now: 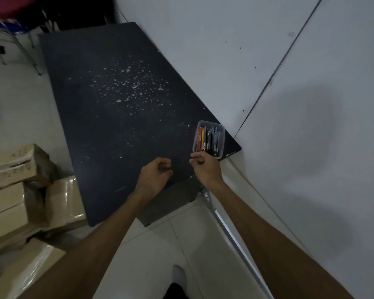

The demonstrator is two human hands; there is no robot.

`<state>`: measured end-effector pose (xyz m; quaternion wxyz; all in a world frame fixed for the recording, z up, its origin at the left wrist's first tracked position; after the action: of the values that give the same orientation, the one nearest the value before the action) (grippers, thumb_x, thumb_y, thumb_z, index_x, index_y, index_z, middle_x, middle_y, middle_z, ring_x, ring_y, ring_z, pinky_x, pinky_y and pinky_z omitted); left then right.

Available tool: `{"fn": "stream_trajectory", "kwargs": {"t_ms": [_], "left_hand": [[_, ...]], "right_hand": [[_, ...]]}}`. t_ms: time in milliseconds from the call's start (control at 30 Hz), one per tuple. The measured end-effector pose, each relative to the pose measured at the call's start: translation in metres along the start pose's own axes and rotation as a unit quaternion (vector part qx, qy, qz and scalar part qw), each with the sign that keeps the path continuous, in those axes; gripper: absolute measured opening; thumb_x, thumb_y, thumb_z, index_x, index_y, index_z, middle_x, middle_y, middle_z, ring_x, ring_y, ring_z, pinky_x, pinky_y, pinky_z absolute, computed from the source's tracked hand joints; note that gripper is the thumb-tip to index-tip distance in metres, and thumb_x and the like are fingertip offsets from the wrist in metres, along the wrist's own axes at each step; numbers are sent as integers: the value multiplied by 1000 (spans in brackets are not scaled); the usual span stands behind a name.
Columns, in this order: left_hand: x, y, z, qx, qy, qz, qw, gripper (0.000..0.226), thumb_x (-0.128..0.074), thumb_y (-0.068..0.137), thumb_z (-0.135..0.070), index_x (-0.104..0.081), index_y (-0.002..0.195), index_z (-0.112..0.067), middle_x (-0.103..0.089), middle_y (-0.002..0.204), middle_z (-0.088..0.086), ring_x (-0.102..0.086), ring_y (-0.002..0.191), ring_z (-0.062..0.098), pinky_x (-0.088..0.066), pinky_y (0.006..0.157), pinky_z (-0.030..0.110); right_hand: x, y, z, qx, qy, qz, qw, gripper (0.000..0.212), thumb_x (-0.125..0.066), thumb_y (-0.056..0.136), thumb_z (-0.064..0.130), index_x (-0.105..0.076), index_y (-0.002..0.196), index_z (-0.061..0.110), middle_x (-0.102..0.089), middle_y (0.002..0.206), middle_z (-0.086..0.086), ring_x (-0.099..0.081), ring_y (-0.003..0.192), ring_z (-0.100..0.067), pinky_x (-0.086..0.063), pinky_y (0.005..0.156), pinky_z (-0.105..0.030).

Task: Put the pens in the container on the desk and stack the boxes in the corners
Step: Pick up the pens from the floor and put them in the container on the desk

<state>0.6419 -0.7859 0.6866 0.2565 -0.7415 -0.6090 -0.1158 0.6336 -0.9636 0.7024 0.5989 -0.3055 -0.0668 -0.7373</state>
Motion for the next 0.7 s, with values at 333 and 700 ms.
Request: {"fn": "stream_trajectory", "kwargs": {"t_ms": [333,700], "left_hand": [[97,-166,88,38,-31,-47,998,58,-72,86,-20,-48,137,-13,-59,131,2,-56,116,19,-44,98,30],[179,-317,180,107,-39,-113,987,57,-74,83,-17,-51,135,-8,-62,127,8,-59,115,23,-44,99,30]], "right_hand": [[-94,-163,22,0,-10,64,998,39,-64,93,31,-57,127,13,-64,119,-3,-55,99,-10,-41,84,-21],[-208,-301,35,31,-15,156,987,40,-66,91,30,-56,126,13,-62,117,-3,-59,105,-14,-44,85,-20]]}}
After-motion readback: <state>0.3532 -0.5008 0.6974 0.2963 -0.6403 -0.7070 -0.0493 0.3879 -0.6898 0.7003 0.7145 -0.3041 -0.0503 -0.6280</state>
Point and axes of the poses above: each hand's wrist, its own y-axis towards the middle knuckle, its own x-axis out of the back of the hand, z = x × y, the point moved 1 cm from there along y, towards the middle knuckle
